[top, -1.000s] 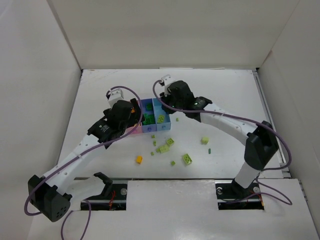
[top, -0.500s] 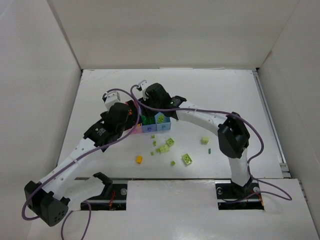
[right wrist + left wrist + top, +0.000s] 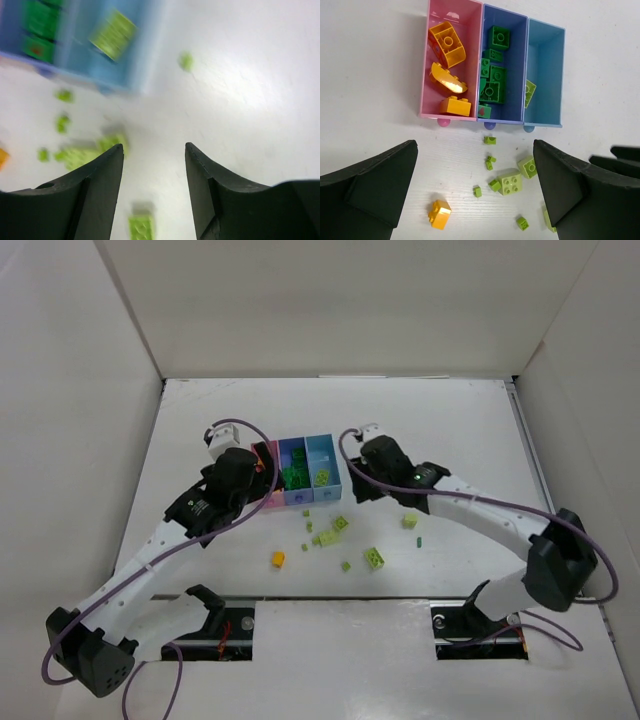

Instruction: Sort the legos into containers by color

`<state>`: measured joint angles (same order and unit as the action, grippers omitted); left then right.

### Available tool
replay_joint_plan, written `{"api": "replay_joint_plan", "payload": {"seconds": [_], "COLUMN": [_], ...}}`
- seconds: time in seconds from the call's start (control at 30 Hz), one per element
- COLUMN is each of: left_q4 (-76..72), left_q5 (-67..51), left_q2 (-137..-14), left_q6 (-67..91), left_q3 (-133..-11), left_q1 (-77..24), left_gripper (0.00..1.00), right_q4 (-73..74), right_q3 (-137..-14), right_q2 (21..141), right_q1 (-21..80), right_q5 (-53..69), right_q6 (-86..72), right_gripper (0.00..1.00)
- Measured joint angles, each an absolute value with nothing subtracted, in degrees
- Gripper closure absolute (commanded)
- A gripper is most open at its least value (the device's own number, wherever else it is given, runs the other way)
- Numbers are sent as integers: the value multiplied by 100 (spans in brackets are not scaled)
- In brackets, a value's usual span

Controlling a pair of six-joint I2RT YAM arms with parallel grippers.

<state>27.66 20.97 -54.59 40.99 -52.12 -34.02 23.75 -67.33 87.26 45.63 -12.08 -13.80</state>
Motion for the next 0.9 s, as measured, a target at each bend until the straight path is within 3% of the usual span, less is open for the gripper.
{"api": "replay_joint_plan", "payload": {"seconds": [0.17, 0.33, 0.57, 0.9], "left_q4": [2705, 2585, 2552, 2552], "left_q5": [1992, 1855, 1782, 1778], "left_q2": [-5433, -5437, -5502, -5553], "left_q6": [4093, 4073, 4047, 4025], "left_q3": [-5172, -5107, -5100, -5100], "left_q1": [-3402, -3365, -3365, -3365], "left_gripper": [0, 0, 0, 0], "right_q4": [2945, 3339, 3448, 3487], "right_q3": [-5109, -4239, -3656, -3391], "right_q2": [7568, 6993, 6418, 6541], "right_q1": [4136, 3931, 3323, 2884], "right_q5": [-1352, -1326, -1267, -1048], "right_q6": [-2303, -2886, -3192, -3183], "right_gripper": [42, 45, 46, 63]}}
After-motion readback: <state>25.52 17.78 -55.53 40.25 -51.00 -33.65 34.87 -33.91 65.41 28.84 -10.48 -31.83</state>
